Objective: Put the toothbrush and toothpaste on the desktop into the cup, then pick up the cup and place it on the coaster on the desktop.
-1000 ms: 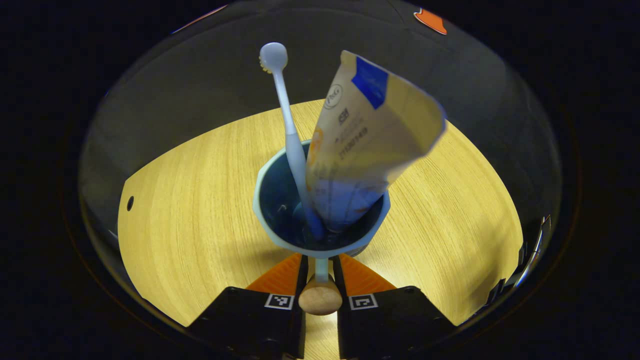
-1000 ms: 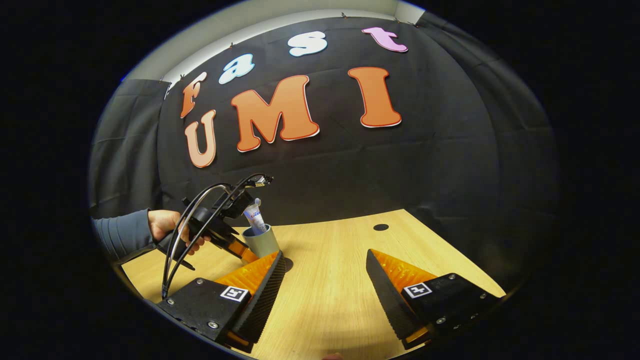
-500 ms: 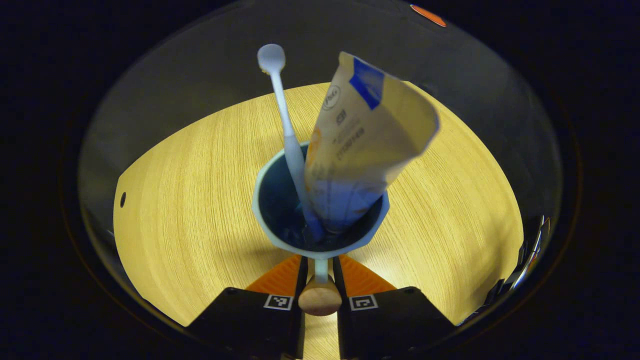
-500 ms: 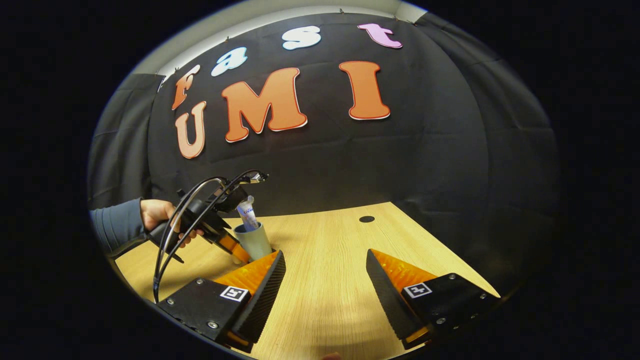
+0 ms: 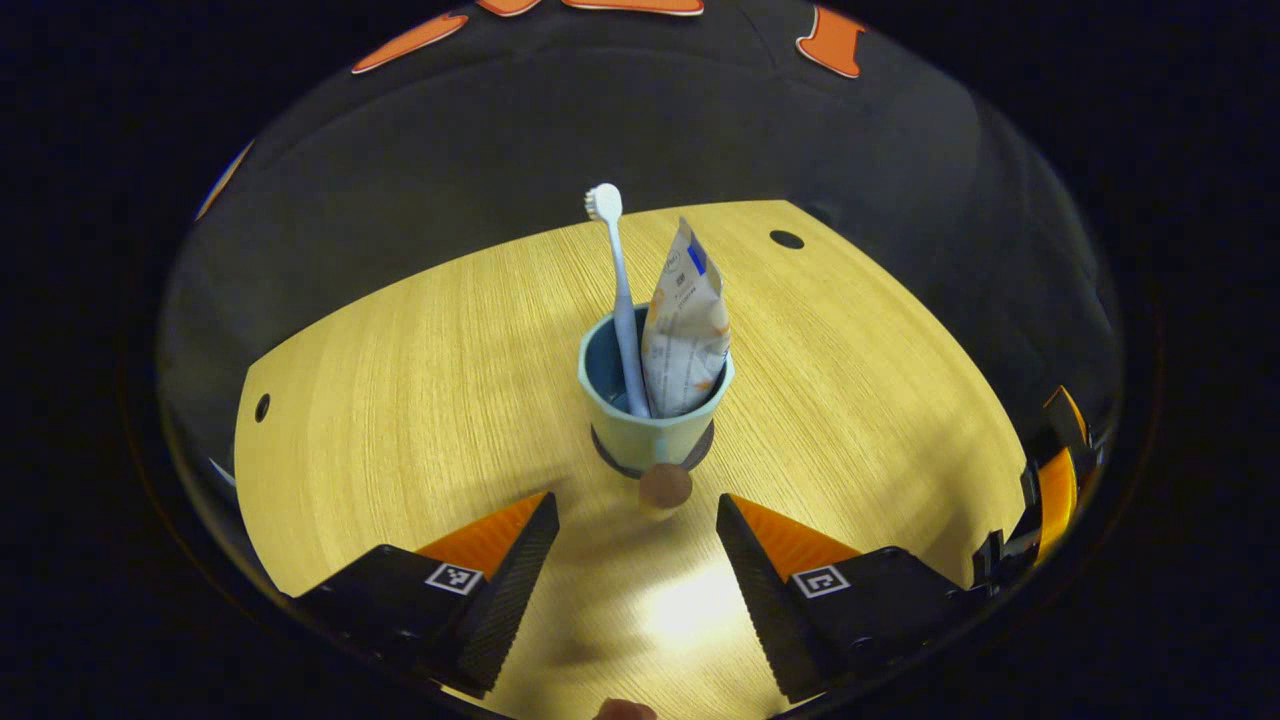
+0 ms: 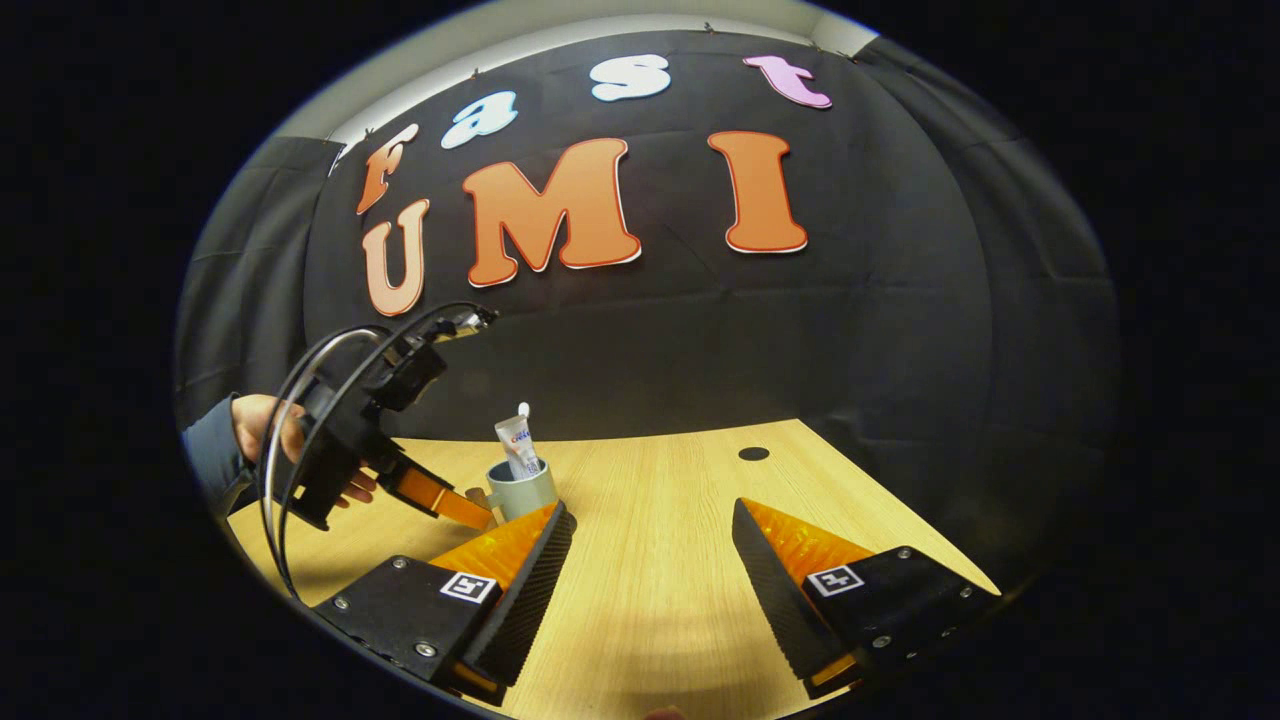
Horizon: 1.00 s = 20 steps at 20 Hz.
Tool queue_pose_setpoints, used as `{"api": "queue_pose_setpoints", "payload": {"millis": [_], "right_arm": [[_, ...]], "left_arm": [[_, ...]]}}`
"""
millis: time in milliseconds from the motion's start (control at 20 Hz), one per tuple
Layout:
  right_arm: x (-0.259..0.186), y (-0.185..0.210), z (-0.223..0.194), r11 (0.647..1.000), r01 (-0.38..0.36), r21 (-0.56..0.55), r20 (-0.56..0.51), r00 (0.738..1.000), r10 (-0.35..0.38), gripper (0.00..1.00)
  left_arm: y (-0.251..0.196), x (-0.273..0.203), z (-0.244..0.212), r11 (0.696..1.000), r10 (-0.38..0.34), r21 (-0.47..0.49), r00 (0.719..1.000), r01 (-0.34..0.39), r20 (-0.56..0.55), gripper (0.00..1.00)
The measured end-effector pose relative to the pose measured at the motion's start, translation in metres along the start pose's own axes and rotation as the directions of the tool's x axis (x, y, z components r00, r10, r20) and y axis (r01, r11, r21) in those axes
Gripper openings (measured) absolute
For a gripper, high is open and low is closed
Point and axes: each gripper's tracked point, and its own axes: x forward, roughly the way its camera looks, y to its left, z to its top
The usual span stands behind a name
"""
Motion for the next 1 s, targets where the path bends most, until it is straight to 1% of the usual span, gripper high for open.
{"api": "queue_pose_setpoints", "payload": {"millis": [50,100,200,300,400,500,600,650,800,900,1000], "right_arm": [[0.002,0.006,0.003,1.000,-0.001,-0.004,0.001,1.000,0.001,0.97],[0.003,0.014,0.005,1.000,-0.004,-0.007,0.004,1.000,0.004,0.97],[0.008,0.026,0.015,1.000,-0.004,-0.016,0.028,1.000,0.005,0.98],[0.012,0.035,0.027,0.999,0.006,-0.031,0.056,0.998,-0.004,0.97],[0.016,0.051,0.038,0.999,-0.006,-0.039,0.079,0.997,0.009,0.97],[0.017,0.065,0.052,0.999,-0.021,-0.049,0.112,0.993,0.026,0.97],[0.016,0.081,0.066,0.997,-0.030,-0.074,0.153,0.987,0.041,0.97],[0.015,0.088,0.072,0.996,-0.035,-0.086,0.174,0.984,0.049,0.97],[0.012,0.111,0.088,0.992,-0.060,-0.114,0.229,0.970,0.085,0.97],[0.010,0.121,0.097,0.990,-0.057,-0.128,0.264,0.960,0.089,0.97],[0.009,0.133,0.104,0.988,-0.066,-0.140,0.292,0.951,0.105,0.97]], "left_arm": [[0.003,-0.001,0.000,1.000,-0.002,-0.007,1.000,0.002,0.026,1.00],[0.009,-0.013,0.001,1.000,0.006,-0.003,0.998,-0.006,0.063,1.00],[0.023,-0.034,0.017,0.998,0.054,0.015,0.986,-0.057,0.159,1.00],[0.043,-0.049,0.022,0.993,0.115,0.010,0.963,-0.121,0.245,1.00],[0.061,-0.069,0.024,0.984,0.169,-0.008,0.932,-0.176,0.320,1.00],[0.081,-0.090,0.033,0.967,0.234,-0.008,0.873,-0.255,0.427,0.99],[0.100,-0.115,0.034,0.941,0.300,-0.019,0.810,-0.337,0.504,0.99],[0.107,-0.125,0.036,0.931,0.322,-0.031,0.777,-0.364,0.541,1.00],[0.115,-0.170,0.036,0.916,0.351,-0.085,0.678,-0.393,0.646,0.99],[0.116,-0.198,0.035,0.910,0.354,-0.115,0.604,-0.398,0.714,1.00],[0.115,-0.218,0.026,0.911,0.350,-0.138,0.554,-0.388,0.756,0.99]]}}
